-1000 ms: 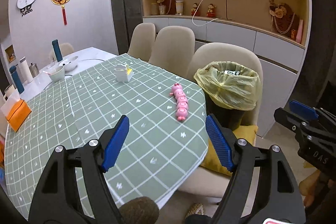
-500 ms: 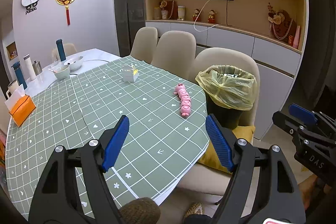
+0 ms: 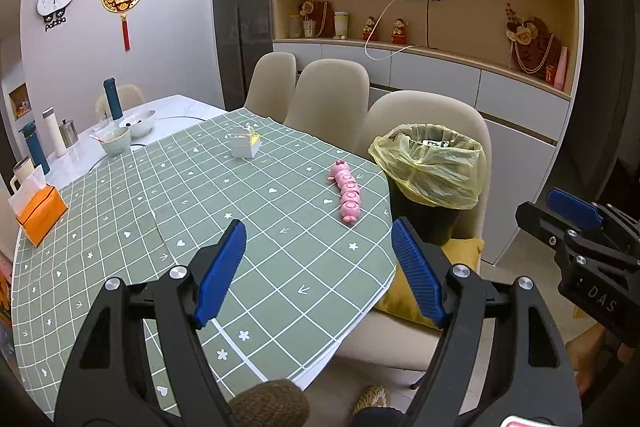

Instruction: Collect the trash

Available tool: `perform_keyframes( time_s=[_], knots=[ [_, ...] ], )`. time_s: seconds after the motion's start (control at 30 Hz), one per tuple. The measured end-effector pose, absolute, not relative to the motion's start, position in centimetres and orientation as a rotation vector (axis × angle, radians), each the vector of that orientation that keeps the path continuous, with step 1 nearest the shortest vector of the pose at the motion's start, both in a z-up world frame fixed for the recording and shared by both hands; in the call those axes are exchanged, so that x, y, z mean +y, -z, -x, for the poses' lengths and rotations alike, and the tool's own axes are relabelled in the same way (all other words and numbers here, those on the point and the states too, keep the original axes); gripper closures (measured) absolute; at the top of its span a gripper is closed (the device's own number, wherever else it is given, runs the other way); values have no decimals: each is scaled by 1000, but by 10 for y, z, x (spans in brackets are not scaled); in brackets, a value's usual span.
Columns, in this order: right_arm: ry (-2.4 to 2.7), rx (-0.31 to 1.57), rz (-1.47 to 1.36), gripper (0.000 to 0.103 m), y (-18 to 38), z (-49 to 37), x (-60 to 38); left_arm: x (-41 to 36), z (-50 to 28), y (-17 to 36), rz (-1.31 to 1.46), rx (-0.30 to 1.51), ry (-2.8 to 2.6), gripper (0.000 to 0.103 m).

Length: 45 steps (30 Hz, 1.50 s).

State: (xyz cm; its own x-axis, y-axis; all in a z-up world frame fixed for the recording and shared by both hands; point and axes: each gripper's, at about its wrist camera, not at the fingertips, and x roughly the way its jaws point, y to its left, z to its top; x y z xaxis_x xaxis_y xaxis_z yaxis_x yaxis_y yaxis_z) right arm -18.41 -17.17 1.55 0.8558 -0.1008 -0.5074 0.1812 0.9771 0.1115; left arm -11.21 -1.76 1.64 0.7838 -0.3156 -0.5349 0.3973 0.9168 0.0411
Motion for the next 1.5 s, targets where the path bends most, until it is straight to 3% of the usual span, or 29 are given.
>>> perform_keyframes(
  time_s=[1.5],
  knots=[
    [171,514,-172,51,-15,192,-182,-26,121,-16,-135,552,403,32]
  ],
)
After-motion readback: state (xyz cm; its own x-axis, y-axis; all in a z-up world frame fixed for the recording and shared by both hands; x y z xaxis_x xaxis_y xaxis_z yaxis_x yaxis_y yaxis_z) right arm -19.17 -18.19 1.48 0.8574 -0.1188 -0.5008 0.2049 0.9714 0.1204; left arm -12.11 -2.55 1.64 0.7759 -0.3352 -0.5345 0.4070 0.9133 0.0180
